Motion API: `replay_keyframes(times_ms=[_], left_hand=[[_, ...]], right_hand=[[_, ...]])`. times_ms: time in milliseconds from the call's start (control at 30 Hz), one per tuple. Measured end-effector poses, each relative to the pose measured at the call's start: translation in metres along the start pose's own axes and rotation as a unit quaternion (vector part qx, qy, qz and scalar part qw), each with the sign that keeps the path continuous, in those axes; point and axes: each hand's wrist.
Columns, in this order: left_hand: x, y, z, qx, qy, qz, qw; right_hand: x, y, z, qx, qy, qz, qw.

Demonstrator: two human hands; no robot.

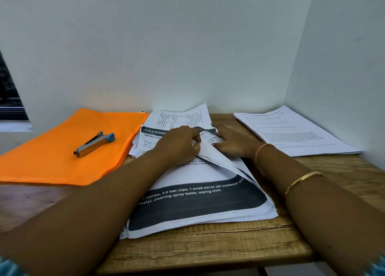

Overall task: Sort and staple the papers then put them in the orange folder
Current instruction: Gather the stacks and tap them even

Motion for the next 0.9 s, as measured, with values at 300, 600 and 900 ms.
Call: replay_keyframes(times_ms=[300, 600, 900], left_hand=[[0.007, 0.005, 0.003, -0.001, -0.025, -0.006, 1.000], [0.007, 0.008, 0.005, 0.020, -0.098, 0.018, 0.995], [0.006, 0.006, 0.006, 0.045, -0.072, 0.071, 0.994]], right_hand=[[-0.007, 0.014, -0.008, -0.088, -0.199, 0.155, 0.964], [-0.008, 0.023, -0.010, -0.099, -0.141, 0.310, 0.935], [-0.006, 0.020, -0.007, -0.089, -0.151, 0.300, 0.938]])
Point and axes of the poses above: each hand's wrist, its own z-axis towards the middle knuckle, its own x-axis out of the palm, y = z × x, and after that the axes turned 2 degrees about -x, right-handed
